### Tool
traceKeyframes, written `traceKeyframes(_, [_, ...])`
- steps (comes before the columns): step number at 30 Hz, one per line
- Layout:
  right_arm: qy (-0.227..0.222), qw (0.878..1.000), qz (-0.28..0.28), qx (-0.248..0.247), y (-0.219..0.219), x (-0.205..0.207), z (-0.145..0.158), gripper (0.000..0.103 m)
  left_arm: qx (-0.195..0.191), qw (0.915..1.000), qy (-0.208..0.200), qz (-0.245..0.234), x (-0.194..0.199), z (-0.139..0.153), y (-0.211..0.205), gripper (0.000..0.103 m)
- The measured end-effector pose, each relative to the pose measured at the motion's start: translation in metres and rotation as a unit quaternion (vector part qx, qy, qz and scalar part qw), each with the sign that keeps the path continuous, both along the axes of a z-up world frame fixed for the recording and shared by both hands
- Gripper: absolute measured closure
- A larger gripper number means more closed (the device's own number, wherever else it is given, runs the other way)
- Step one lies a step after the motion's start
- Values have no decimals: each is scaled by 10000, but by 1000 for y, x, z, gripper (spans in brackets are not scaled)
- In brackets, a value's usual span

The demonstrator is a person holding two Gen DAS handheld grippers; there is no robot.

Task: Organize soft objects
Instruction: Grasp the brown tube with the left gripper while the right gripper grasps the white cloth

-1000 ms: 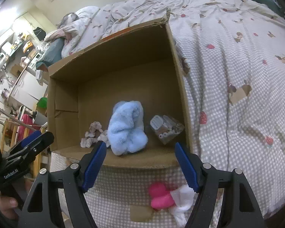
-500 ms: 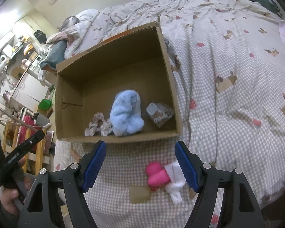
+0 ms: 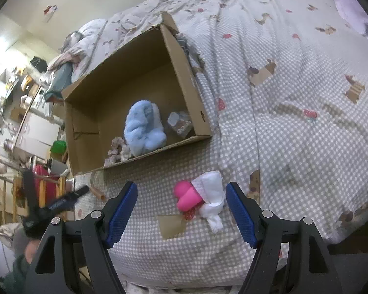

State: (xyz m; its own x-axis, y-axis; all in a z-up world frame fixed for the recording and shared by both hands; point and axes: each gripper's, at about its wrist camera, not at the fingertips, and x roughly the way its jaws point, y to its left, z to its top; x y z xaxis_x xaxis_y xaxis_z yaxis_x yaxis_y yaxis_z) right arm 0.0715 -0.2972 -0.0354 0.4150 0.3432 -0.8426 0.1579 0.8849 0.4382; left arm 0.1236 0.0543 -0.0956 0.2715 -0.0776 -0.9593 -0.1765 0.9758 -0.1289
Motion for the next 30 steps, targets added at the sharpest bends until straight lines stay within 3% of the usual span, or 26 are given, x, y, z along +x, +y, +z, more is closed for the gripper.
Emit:
traceKeyframes(3, [66, 10000, -28, 23, -1, 2, -3, 24, 31, 9999, 104, -116, 6, -12, -7, 55])
traceKeyframes(5, [89, 10000, -21, 23, -1, 4, -4, 24, 185, 9995, 147, -189, 10, -18, -13, 74])
traceKeyframes(8, [100, 9999, -30, 35, -1, 5, -5, 24, 418, 9987, 193, -211, 10, -22, -14, 96])
traceKeyframes(13, [120, 9999, -50, 14, -2, 7, -6, 24, 798, 9968, -48, -76, 9, -8, -4, 99])
traceKeyframes(18, [140, 9998, -147, 87, -9, 5, -6, 24, 689, 9969, -358, 119, 0, 21, 8, 99])
traceKeyframes(22, [182, 9988, -377, 255, -23, 2, -8, 24, 530, 9943, -854, -365, -19, 63, -9, 99])
traceKeyframes(25, [402, 9983, -307, 285, -21, 4, -18, 25, 339, 9928, -924, -684, -33, 79, -23, 99])
traceKeyframes(26, [477, 9982, -246, 257, -18, 5, -21, 32, 275, 9922, -904, -809, -38, 81, -28, 99])
traceKeyframes(27, [557, 9982, -146, 178, -14, 6, -24, 53, 208, 9917, -861, -935, -41, 80, -33, 99])
traceKeyframes(28, [643, 9979, -15, 92, -9, 7, -27, 62, 145, 9909, -820, -1060, -42, 78, -36, 99])
traceKeyframes(30, [803, 9966, 195, -71, 2, 9, -35, 67, 87, 9896, -793, -1196, -45, 73, -45, 99])
